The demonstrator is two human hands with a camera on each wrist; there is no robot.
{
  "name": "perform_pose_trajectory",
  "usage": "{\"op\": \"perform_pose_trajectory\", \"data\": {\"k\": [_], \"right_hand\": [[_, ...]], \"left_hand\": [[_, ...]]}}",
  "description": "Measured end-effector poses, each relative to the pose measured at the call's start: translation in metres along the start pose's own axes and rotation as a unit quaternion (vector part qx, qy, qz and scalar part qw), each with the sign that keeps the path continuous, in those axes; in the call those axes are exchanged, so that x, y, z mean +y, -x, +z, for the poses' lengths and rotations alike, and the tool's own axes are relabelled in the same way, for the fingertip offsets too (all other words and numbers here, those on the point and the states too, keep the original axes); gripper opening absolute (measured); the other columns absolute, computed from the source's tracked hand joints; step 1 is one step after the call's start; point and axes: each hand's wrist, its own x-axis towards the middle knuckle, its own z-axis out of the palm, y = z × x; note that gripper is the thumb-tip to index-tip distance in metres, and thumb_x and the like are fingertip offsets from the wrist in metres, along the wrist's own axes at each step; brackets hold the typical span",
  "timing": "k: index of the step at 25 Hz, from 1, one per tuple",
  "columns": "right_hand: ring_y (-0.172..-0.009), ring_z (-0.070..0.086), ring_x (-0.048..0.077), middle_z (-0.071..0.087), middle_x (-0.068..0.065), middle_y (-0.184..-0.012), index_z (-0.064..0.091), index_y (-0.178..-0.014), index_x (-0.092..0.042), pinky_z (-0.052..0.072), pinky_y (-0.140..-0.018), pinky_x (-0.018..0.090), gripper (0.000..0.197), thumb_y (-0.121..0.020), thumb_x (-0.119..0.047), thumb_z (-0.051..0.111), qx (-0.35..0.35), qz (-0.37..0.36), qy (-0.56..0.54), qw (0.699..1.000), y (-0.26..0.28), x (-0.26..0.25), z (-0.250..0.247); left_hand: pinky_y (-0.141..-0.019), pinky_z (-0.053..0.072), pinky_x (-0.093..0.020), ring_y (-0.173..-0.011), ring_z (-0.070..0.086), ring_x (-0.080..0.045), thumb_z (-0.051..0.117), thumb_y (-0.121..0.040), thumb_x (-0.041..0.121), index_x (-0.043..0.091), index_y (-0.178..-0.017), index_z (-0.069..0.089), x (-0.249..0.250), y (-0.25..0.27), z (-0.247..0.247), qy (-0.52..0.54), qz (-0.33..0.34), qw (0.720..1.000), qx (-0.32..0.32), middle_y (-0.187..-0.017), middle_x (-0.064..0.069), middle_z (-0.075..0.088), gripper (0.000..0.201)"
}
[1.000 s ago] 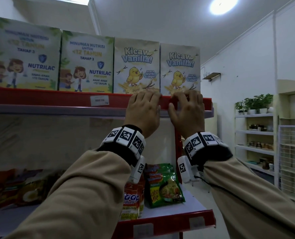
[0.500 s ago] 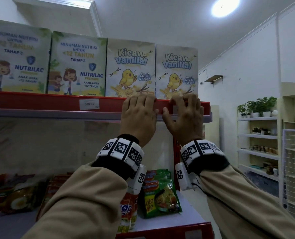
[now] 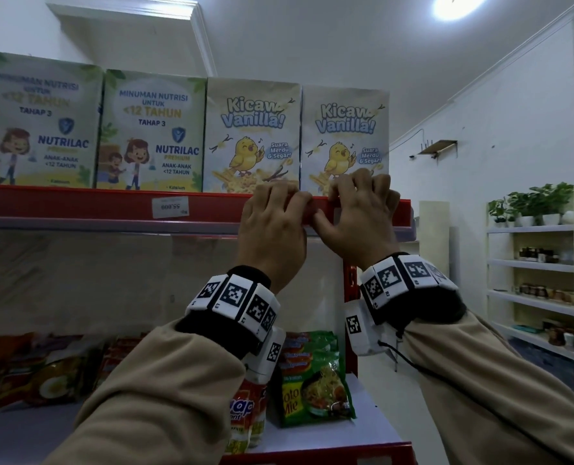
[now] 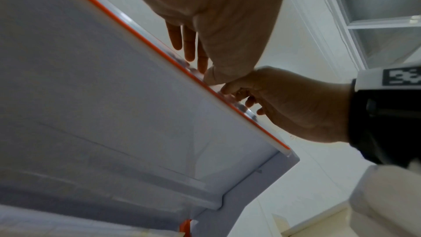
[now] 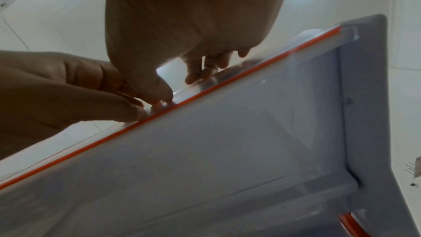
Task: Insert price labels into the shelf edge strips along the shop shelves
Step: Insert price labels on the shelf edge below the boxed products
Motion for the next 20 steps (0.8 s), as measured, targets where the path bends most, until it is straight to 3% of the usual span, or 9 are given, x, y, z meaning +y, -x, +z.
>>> {"op": "perform_pose_trajectory", "data": {"k": [6, 11, 15, 18, 20], "right_hand": [[-0.105, 0.035, 0.025, 0.045, 0.001, -0.099, 0.044, -0.093, -0.019, 0.032, -0.091, 0.042, 0.041, -0.076, -0.056, 0.049, -0.073, -0.028, -0.017, 0.997, -0.009, 0.009, -0.012], [-0.093, 0.049, 0.019, 0.051, 0.001, -0.098, 0.053, -0.1, -0.017, 0.043, -0.086, 0.035, 0.035, -0.078, -0.039, 0.067, -0.087, -0.089, -0.086, 0.989, -0.01, 0.021, -0.028], [-0.089, 0.056, 0.018, 0.06, 0.003, -0.097, 0.063, -0.098, -0.015, 0.05, -0.084, 0.035, 0.031, -0.076, -0.032, 0.076, -0.09, -0.097, -0.094, 0.987, -0.01, 0.026, -0.037], [-0.092, 0.054, 0.019, 0.061, 0.004, -0.097, 0.061, -0.097, -0.015, 0.048, -0.085, 0.035, 0.027, -0.077, -0.031, 0.072, -0.096, -0.098, -0.092, 0.986, -0.009, 0.022, -0.037], [-0.096, 0.047, 0.021, 0.056, 0.006, -0.099, 0.056, -0.094, -0.015, 0.041, -0.084, 0.033, 0.026, -0.08, -0.034, 0.067, -0.115, -0.1, -0.05, 0.987, -0.009, 0.018, -0.035]], "left_hand": [[-0.089, 0.04, -0.039, -0.104, 0.044, -0.027, 0.05, -0.079, 0.018, 0.012, -0.111, 0.059, 0.001, -0.02, -0.005, -0.012, 0.026, 0.999, -0.043, -0.108, -0.008, 0.054, 0.034], [-0.089, 0.037, -0.037, -0.101, 0.042, -0.025, 0.052, -0.079, 0.023, 0.013, -0.107, 0.057, 0.003, -0.027, -0.005, -0.009, 0.026, 0.998, -0.061, -0.105, -0.007, 0.052, 0.03], [-0.087, 0.036, -0.033, -0.097, 0.041, -0.023, 0.054, -0.078, 0.017, 0.013, -0.103, 0.056, 0.004, -0.025, -0.003, 0.01, 0.015, 0.998, -0.053, -0.1, -0.006, 0.051, 0.026], [-0.08, 0.029, -0.023, -0.091, 0.037, -0.018, 0.058, -0.075, 0.013, 0.011, -0.097, 0.056, 0.004, -0.026, -0.003, 0.044, 0.004, 0.998, -0.036, -0.095, -0.006, 0.05, 0.022], [-0.079, 0.028, -0.022, -0.09, 0.035, -0.016, 0.058, -0.075, 0.014, 0.012, -0.095, 0.055, 0.003, -0.028, -0.004, 0.05, -0.002, 0.998, -0.043, -0.095, -0.005, 0.05, 0.021]]}}
